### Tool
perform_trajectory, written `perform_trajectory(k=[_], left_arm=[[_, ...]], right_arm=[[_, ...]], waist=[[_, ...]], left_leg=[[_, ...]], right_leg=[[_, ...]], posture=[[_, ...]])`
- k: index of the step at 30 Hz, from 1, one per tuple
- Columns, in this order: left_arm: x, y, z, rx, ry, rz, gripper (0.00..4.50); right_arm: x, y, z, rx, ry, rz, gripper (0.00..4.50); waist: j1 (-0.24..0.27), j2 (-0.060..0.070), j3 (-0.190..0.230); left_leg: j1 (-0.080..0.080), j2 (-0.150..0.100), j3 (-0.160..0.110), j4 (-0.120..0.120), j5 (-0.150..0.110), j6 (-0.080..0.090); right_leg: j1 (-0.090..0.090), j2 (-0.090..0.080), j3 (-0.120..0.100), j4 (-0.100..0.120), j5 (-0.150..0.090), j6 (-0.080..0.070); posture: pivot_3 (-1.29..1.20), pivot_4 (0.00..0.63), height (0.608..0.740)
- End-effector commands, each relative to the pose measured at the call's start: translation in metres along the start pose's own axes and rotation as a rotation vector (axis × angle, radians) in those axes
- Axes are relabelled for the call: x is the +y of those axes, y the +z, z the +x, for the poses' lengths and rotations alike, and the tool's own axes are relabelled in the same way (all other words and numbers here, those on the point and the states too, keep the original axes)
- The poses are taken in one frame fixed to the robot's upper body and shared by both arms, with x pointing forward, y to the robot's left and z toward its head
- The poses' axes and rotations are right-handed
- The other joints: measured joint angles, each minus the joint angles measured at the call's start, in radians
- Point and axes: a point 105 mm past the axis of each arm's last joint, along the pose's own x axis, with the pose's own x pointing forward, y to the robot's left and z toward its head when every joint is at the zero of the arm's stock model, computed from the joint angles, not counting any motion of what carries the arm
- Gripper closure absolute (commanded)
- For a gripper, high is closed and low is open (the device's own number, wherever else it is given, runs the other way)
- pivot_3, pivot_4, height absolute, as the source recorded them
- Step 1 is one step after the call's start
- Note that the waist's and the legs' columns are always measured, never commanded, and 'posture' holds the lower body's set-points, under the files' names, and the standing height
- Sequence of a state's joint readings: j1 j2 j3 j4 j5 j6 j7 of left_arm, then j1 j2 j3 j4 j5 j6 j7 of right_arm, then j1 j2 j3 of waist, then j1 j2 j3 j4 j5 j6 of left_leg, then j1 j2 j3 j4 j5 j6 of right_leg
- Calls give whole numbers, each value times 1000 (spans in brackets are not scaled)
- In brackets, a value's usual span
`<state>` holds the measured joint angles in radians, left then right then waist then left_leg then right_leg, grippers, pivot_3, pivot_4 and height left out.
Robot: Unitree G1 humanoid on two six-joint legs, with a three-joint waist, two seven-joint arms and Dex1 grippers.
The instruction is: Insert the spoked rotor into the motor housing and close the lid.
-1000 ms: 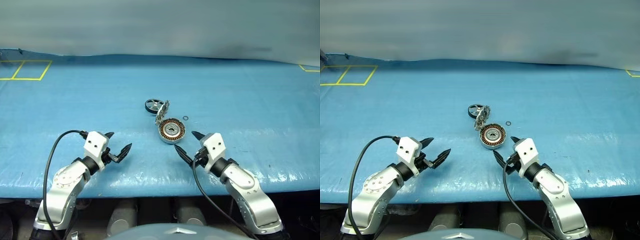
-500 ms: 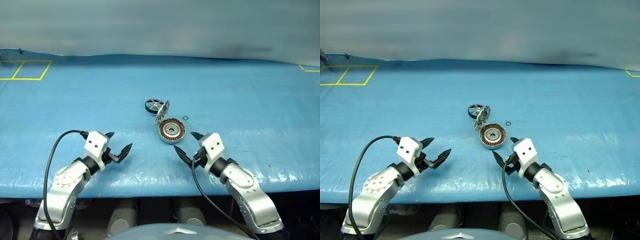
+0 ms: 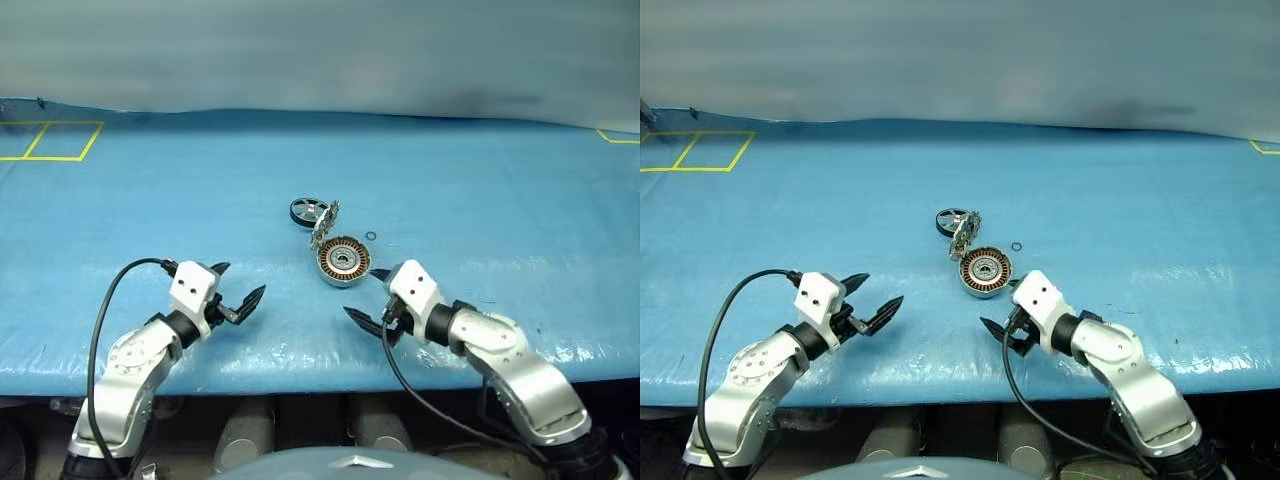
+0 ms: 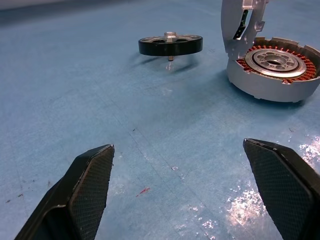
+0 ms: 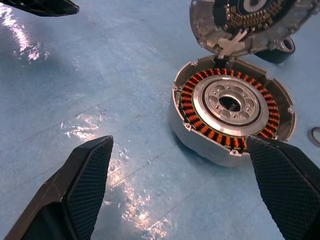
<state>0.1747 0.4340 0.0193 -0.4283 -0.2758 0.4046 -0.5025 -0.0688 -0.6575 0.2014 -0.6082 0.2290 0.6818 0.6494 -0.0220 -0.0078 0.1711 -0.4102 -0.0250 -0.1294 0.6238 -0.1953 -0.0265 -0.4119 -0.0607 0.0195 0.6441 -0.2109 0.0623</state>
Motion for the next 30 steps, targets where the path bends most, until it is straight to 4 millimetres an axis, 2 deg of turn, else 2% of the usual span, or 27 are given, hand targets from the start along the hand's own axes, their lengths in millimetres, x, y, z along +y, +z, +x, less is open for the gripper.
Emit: perform_trajectory(k=[1,8,13,20,30], left_arm=[[0,7,1,-26,-3,23,0],[-2,8,4,-35,-11,21,0],[-1,6,-2,-35,12,20,0],[-3,6,-1,-42,12,15,0],[-5,6,3,-54,4,10,0]], right_arm=[[5,21,0,16,110,-130,33],[-6,37,23,143,254,-406,33],[-19,30,37,288,314,-576,33],[-36,26,45,379,322,-648,33],[-40,22,52,420,371,-674,33]], waist=[[-1,0,0],[-2,0,0],[-3,-1,1],[-3,-1,1],[-4,-1,1]], left_leg=[[0,0,0,0,0,0],[-1,0,0,0,0,0],[-1,-1,0,0,-1,1],[-1,0,1,1,-1,1],[-1,0,1,1,-1,1]], right_leg=[[0,0,0,0,0,0],[0,0,-1,-1,0,1],[-1,-1,-1,-1,1,1],[-1,-1,0,-1,1,1],[-1,-1,0,-1,1,2]], posture=[[0,150,740],[0,150,740],[0,150,740],[0,150,740],[0,150,740]])
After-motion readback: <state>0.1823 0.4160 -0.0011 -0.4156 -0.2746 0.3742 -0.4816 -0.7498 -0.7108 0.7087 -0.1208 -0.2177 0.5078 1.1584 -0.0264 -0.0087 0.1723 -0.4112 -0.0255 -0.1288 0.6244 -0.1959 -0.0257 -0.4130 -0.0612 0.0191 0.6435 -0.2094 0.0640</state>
